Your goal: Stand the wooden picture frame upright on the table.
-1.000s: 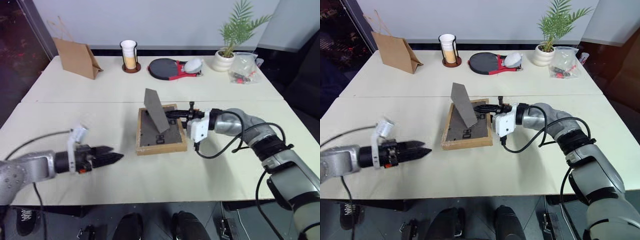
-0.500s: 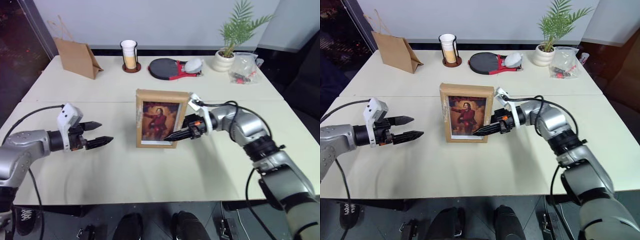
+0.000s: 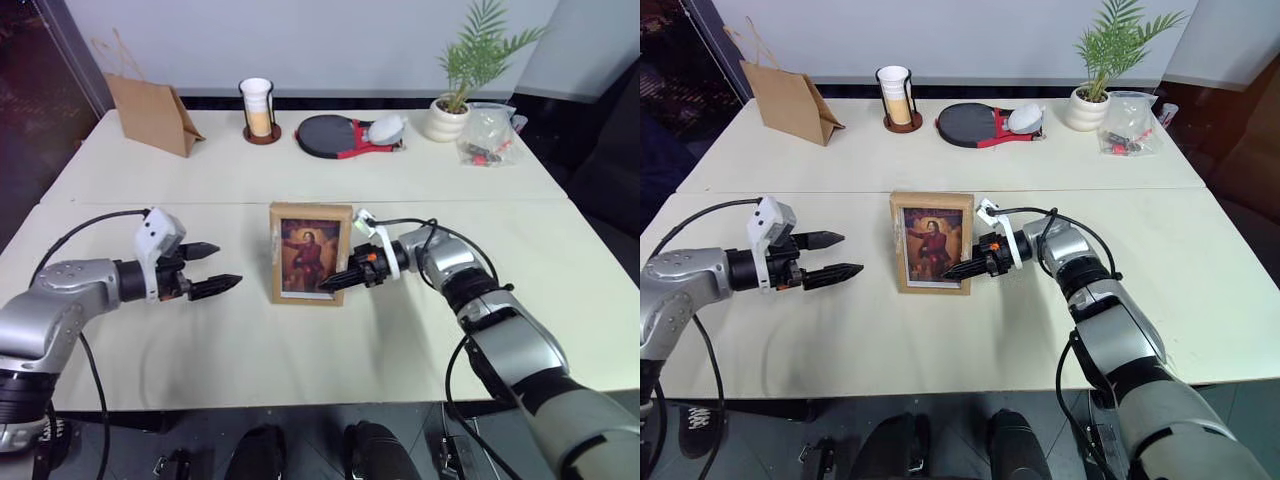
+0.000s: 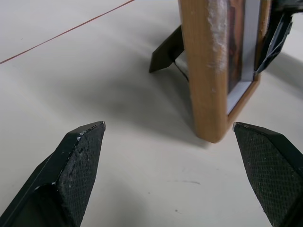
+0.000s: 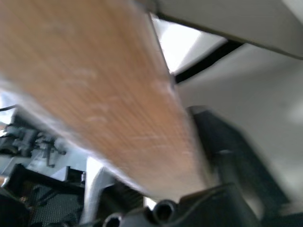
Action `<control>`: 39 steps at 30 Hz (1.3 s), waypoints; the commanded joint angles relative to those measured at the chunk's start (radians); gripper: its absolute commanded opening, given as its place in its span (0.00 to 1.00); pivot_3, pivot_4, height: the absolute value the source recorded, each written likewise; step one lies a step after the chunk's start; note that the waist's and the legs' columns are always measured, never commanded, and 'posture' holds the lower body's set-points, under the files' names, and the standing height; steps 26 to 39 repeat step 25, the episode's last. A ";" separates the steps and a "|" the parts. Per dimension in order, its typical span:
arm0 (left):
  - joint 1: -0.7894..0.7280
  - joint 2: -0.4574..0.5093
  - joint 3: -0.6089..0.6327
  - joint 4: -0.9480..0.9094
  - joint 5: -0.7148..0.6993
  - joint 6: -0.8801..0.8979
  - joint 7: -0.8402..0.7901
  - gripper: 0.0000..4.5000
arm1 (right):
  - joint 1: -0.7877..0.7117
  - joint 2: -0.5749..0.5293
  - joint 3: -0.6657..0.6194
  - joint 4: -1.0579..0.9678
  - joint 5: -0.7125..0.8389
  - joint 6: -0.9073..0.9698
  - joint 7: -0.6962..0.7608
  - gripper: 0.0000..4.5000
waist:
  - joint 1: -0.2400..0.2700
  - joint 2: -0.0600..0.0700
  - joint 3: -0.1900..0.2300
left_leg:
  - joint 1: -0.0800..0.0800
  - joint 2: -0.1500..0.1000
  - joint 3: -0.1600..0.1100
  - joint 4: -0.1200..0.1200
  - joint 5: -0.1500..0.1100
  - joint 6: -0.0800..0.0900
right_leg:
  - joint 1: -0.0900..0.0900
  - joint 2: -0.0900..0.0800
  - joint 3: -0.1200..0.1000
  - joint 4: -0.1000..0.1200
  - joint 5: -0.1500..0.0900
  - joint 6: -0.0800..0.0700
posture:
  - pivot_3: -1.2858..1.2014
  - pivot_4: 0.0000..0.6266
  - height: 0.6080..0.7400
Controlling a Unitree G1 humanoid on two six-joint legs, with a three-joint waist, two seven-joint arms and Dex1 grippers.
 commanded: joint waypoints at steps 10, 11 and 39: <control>0.007 -0.019 0.058 -0.105 -0.041 0.049 -0.017 1.00 | 0.214 -0.311 -0.174 -0.533 -0.038 0.114 -0.075 0.98 | 0.013 0.000 0.000 | -0.002 -0.001 -0.001 0.000 0.000 0.000 | 0.000 -0.002 -0.001 -0.002 0.000 0.000 | 0.52 0.24 1.00; 0.012 -0.018 0.061 -0.115 -0.038 0.050 -0.015 1.00 | 0.265 -0.362 -0.209 -0.640 -0.022 0.135 -0.085 0.98 | 0.011 0.000 0.000 | -0.002 -0.001 -0.001 0.000 -0.001 0.001 | 0.000 -0.002 -0.001 -0.002 0.000 0.000 | 0.52 0.24 1.00; 0.044 -0.003 0.114 -0.178 -0.044 0.078 -0.009 1.00 | 0.537 -0.595 -0.498 -1.367 0.178 0.443 -0.323 0.98 | 0.003 0.001 0.000 | 0.008 0.002 0.000 0.000 -0.001 0.001 | 0.007 0.005 0.005 -0.001 -0.001 -0.001 | 0.52 0.24 1.00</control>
